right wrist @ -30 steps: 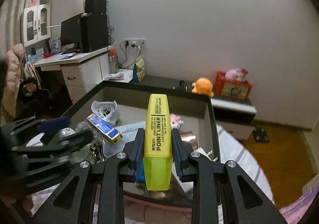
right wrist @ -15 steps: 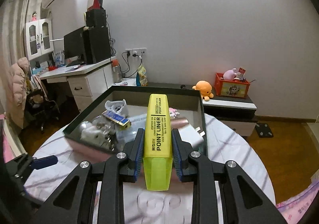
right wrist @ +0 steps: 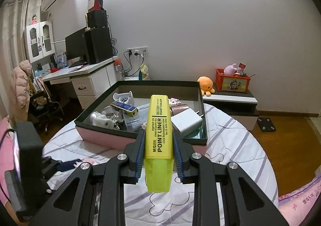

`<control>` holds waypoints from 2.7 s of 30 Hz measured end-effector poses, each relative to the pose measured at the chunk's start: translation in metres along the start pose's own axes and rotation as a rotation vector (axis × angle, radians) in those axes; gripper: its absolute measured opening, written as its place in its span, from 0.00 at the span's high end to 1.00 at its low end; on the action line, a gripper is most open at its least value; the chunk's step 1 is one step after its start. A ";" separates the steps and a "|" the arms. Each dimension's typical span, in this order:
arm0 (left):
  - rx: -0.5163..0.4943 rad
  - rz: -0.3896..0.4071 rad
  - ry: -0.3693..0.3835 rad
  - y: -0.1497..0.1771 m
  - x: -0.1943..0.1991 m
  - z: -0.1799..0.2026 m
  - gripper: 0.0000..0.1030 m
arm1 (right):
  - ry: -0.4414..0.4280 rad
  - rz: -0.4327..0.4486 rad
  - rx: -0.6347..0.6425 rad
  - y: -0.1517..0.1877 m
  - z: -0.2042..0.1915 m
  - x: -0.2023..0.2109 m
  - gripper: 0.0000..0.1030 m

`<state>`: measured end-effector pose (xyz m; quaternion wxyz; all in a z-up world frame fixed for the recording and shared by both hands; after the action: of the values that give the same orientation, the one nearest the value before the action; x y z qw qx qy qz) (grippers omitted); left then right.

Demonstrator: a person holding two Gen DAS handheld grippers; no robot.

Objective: Organize rigid objects

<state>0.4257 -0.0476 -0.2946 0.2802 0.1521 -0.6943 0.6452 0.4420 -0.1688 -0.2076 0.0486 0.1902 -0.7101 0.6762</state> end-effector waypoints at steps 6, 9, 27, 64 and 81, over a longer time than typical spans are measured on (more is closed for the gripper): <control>0.009 0.118 -0.046 -0.061 0.012 -0.016 0.33 | -0.004 0.003 0.006 -0.004 -0.002 -0.008 0.74; 0.011 0.141 -0.052 -0.087 0.003 -0.022 0.33 | -0.006 -0.003 0.014 -0.006 -0.003 -0.019 0.74; 0.010 0.054 -0.046 -0.112 -0.096 -0.029 0.16 | 0.086 -0.096 0.078 0.002 0.015 -0.104 0.71; 0.017 0.630 -0.197 -0.081 0.328 -0.026 0.00 | 0.052 0.353 0.042 -0.075 -0.079 0.249 0.00; 0.003 0.741 -0.204 -0.066 0.398 -0.013 0.00 | 0.062 0.435 0.081 -0.077 -0.094 0.316 0.00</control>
<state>0.1485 0.0175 -0.0082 -0.0428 -0.0451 -0.7256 0.6853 0.1588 -0.1422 -0.0248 -0.0843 0.0132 -0.7049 0.7041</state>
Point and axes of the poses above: each gripper's, at about its wrist camera, not at the fingertips, and x roughly against the way its jaws point, z to its right, y to its underside, the point moved 9 cm from there along -x, roughly the way its jaws point, and after that the axes turned 11 degrees about z, right-handed, at the moved point
